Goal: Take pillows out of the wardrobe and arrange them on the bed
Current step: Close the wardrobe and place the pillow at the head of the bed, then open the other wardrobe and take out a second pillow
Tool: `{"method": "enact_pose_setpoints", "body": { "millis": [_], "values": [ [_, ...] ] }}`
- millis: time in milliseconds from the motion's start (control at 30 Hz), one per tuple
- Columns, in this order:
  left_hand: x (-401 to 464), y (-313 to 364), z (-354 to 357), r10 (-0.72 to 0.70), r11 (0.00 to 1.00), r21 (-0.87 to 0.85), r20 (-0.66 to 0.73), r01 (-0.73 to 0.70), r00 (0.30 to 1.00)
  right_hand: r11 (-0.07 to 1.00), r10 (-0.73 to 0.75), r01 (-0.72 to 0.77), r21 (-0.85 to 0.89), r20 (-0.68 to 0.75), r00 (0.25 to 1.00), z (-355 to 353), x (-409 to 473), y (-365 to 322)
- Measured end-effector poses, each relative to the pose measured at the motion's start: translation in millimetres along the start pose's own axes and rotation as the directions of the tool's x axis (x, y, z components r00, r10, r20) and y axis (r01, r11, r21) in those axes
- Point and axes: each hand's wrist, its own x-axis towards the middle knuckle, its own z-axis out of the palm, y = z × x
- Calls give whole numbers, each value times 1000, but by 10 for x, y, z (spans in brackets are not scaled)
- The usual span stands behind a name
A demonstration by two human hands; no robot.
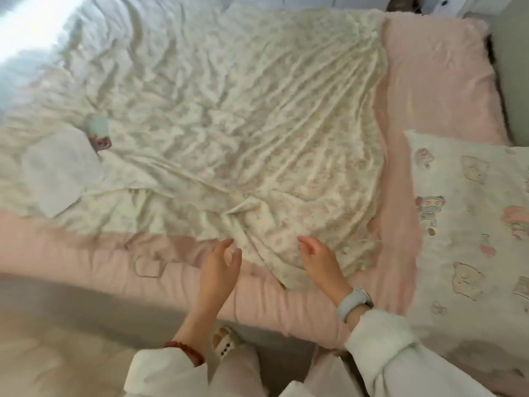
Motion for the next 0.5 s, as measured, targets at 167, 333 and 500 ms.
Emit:
{"method": "enact_pose_setpoints", "body": {
  "millis": [167,333,500],
  "values": [
    [-197,-1228,-1421,-212,977,-50,-229,206,950,994,-106,108,5,221,969,1467,-276,-944],
    [-359,-2029,-2238,-384,923,-132,-368,362,847,969,-202,245,-45,435,878,2571,-348,-1717],
    [-285,-2459,-2711,-465,885,-229,-414,405,782,938,-254,340,-74,522,814,3328,-240,-2318]
  ]
}}
